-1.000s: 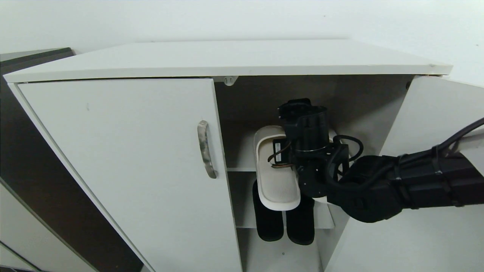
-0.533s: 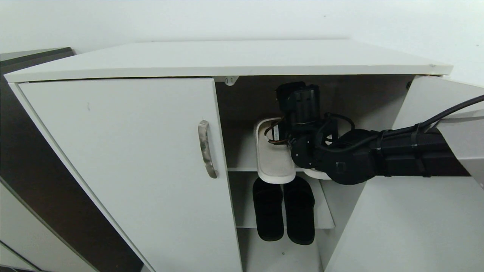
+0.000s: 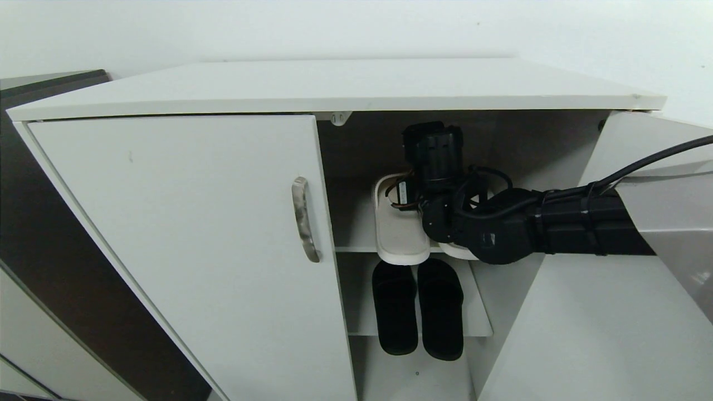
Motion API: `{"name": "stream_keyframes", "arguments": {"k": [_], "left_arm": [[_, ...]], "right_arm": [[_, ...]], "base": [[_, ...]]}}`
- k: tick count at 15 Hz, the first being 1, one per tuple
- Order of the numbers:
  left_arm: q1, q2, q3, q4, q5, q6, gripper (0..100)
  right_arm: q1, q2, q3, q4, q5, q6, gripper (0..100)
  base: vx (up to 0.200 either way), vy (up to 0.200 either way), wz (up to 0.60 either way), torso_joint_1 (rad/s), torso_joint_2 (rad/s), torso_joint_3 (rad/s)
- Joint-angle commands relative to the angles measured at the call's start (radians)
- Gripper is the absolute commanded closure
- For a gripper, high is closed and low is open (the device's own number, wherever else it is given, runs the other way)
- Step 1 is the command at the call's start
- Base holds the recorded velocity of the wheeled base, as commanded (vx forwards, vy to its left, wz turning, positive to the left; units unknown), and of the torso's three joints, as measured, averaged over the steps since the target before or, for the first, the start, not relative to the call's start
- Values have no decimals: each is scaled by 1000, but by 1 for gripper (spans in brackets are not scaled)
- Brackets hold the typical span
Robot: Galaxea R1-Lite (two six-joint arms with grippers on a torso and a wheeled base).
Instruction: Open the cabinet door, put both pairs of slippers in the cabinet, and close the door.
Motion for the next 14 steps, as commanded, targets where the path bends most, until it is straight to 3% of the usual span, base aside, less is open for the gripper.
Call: {"name": "stream_keyframes", "arguments": {"k": [1, 7, 8, 14], "left_arm": [[0, 0, 0, 0, 0, -1, 100], [0, 0, 0, 0, 3, -1, 100], [0, 0, 0, 0, 3, -1, 100], [0, 0, 0, 0, 5, -1, 100]], "right_arm": [[0, 11, -2, 0, -1, 2, 100], [-2, 16, 4, 0, -1, 5, 100], [-2, 18, 4, 0, -1, 6, 0], [12, -24, 58, -1, -2, 6, 0]], "base": [[0, 0, 0, 0, 0, 0], [0, 0, 0, 0, 0, 0], [0, 0, 0, 0, 0, 0], [0, 0, 0, 0, 0, 0]]}}
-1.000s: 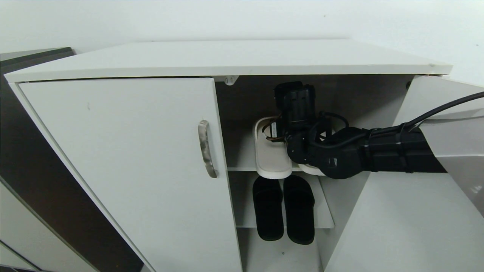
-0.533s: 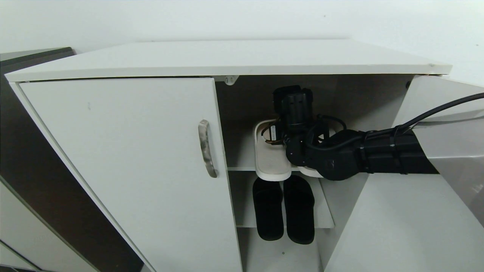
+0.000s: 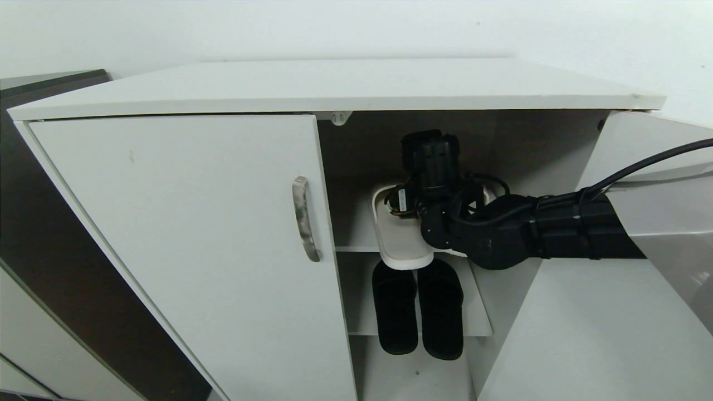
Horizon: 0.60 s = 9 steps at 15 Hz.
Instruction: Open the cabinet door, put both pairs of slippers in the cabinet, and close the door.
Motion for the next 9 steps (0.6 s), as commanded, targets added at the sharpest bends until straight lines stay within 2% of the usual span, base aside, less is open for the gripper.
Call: {"name": "stream_keyframes", "arguments": {"k": [1, 7, 8, 9], "left_arm": [[0, 0, 0, 0, 0, -2, 100], [0, 0, 0, 0, 0, -2, 100], [0, 0, 0, 0, 0, 0, 100], [0, 0, 0, 0, 0, 0, 100]], "right_arm": [[15, -55, 59, -2, 0, 0, 0], [130, -233, 292, -14, -24, 55, 0], [179, -305, 412, -74, -30, 60, 0], [196, -329, 464, -109, -30, 58, 0]], "base": [[0, 0, 0, 0, 0, 0], [0, 0, 0, 0, 0, 0], [0, 0, 0, 0, 0, 0], [0, 0, 0, 0, 0, 0]]}}
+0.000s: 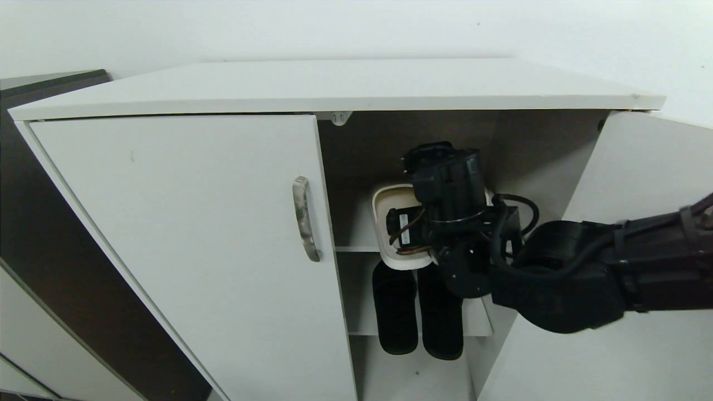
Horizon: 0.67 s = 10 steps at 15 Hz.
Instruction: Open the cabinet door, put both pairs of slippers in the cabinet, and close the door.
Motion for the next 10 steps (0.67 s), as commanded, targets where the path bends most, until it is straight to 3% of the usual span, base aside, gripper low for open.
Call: {"name": "stream_keyframes", "arguments": {"k": [1, 2, 3, 10], "left_arm": [[0, 0, 0, 0, 0, 0, 100], [0, 0, 0, 0, -1, 0, 100], [0, 0, 0, 0, -1, 0, 100], [0, 0, 0, 0, -3, 2, 100]], "right_arm": [[87, -152, 209, -109, -5, 0, 0], [106, -177, 258, -139, -5, -1, 0], [122, -205, 314, -165, -3, 0, 100], [129, -218, 368, -199, 0, 3, 100]], "base": [[0, 0, 0, 0, 0, 0], [0, 0, 0, 0, 0, 0], [0, 0, 0, 0, 0, 0], [0, 0, 0, 0, 0, 0]]}}
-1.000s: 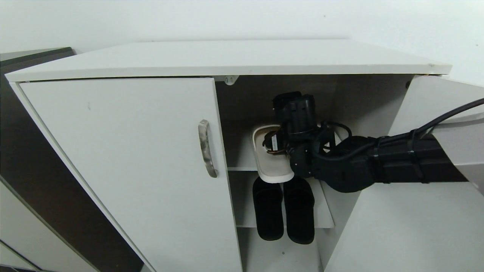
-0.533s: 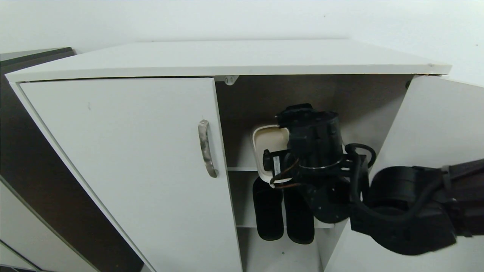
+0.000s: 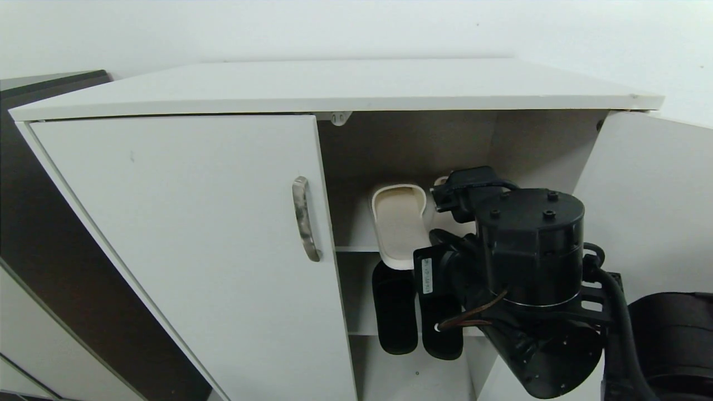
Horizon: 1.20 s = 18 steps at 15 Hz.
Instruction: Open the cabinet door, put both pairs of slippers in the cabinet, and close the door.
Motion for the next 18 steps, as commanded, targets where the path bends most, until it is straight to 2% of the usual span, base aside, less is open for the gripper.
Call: {"name": "stream_keyframes", "arguments": {"k": [1, 8, 18], "left_arm": [[0, 0, 0, 0, 0, -1, 100], [0, 0, 0, 0, 0, -2, 100], [0, 0, 0, 0, 0, -2, 100]], "right_arm": [[3, -11, 16, -1, 2, -1, 100], [13, 6, 19, -15, -1, -1, 100], [12, 7, 25, -15, 3, -1, 100]], "base": [[0, 0, 0, 0, 0, 0], [0, 0, 0, 0, 0, 0], [-200, 0, 0, 4, 3, 2]]}}
